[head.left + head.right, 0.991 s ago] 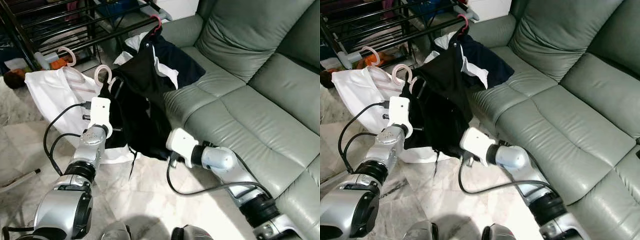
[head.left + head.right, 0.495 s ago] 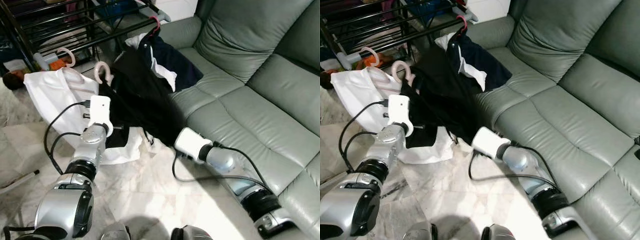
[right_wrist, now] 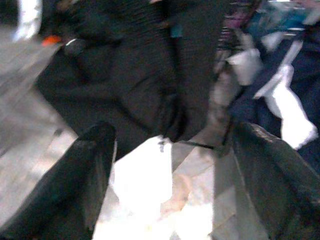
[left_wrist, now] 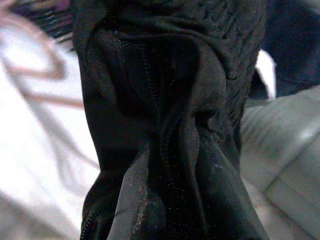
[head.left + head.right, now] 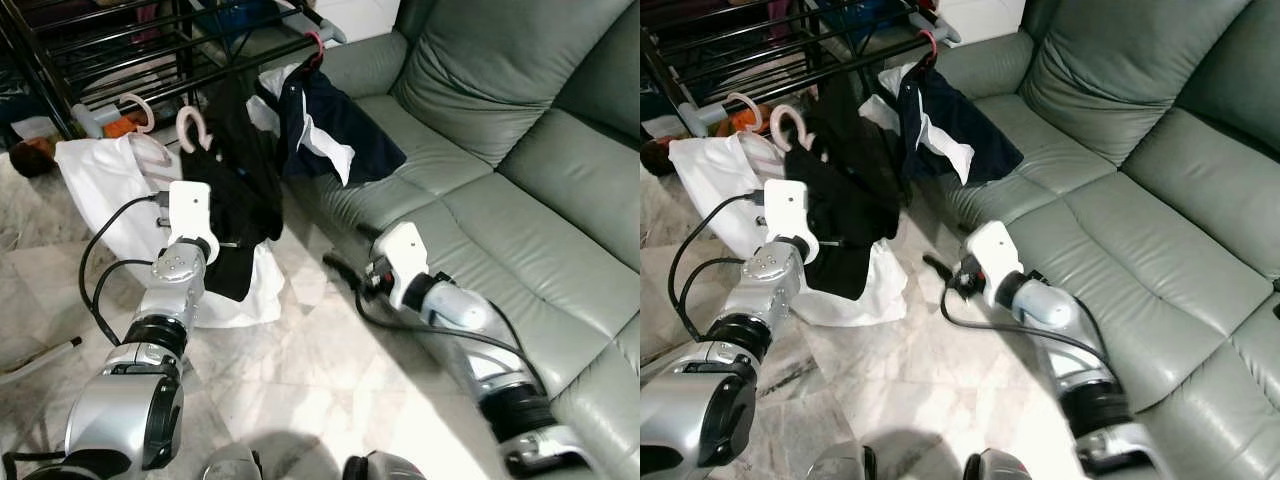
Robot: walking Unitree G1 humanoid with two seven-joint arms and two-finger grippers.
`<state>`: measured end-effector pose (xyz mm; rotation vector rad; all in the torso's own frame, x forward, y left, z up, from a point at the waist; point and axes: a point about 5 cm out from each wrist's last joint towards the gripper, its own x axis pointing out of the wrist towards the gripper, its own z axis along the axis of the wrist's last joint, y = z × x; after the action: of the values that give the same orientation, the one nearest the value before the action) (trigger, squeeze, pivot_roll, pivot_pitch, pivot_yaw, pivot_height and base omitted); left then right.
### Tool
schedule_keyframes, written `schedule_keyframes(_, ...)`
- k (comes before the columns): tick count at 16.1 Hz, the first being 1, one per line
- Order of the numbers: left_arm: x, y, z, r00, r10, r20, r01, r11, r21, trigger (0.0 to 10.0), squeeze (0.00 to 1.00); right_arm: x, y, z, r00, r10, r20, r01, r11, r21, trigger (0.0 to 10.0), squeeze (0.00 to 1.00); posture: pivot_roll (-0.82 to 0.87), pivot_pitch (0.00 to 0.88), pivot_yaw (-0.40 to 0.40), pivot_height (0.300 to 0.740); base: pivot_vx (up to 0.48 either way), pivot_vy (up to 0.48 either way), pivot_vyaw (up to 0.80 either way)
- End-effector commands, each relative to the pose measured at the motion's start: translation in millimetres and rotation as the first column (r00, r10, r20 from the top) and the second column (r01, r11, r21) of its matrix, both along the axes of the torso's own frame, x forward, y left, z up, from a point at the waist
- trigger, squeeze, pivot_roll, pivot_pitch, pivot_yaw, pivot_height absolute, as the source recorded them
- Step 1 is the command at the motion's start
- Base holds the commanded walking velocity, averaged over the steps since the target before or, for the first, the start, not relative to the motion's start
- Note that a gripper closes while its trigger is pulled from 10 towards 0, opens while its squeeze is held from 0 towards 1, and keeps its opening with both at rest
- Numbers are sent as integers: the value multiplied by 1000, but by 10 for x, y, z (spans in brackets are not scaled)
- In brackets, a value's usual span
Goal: Hang hanger
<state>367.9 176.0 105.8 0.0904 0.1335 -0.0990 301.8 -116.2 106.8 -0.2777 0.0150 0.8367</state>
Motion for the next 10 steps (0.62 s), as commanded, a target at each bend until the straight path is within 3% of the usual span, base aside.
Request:
schedule_keyframes(1, 20, -22, 129, 994, -85, 68, 81, 995, 56, 0, 0, -21, 2, 91, 996, 73, 55, -70, 996, -62, 10000, 1000, -33, 43, -5, 740, 0, 0, 0)
schedule_keyframes(3, -69, -41, 110, 949, -310, 56, 294, 935, 197, 0, 0, 26, -206, 256, 984, 123, 130, -96, 975, -199, 10000, 1000, -35, 45, -5, 740, 0, 0, 0)
schedule_keyframes(5, -133, -45, 91, 909, -415, 32, 395, 883, 252, 0, 0, 18, -329, 317, 978, 168, 120, -132, 956, -264, 10000, 1000, -31, 46, -5, 740, 0, 0, 0)
schedule_keyframes(6, -253, -31, 34, 833, -553, -32, 534, 785, 314, 0, 0, 10, -561, 424, 976, 205, 71, -171, 928, -332, 10000, 1000, -29, 48, -4, 740, 0, 0, 0)
schedule_keyframes(7, -311, -16, -6, 797, -601, -69, 585, 737, 340, 0, 0, -3, -637, 469, 974, 223, 49, -192, 917, -350, 10000, 1000, -29, 48, -4, 740, 0, 0, 0)
schedule_keyframes(8, -346, -9, -36, 774, -626, -91, 614, 710, 345, 0, 0, -14, -672, 491, 971, 237, 36, -209, 909, -362, 10000, 851, -29, 48, -4, 740, 0, 0, 0)
schedule_keyframes(9, -546, -67, -208, 654, -736, -175, 744, 585, 322, 0, 0, -83, -733, 562, 946, 322, -29, -306, 864, -400, 10000, 239, -35, 53, -4, 740, 0, 0, 0)
schedule_keyframes(10, -599, -101, -258, 624, -757, -194, 769, 550, 325, 0, 0, -88, -730, 590, 943, 331, -37, -318, 862, -394, 10000, 514, -38, 54, -4, 740, 0, 0, 0)
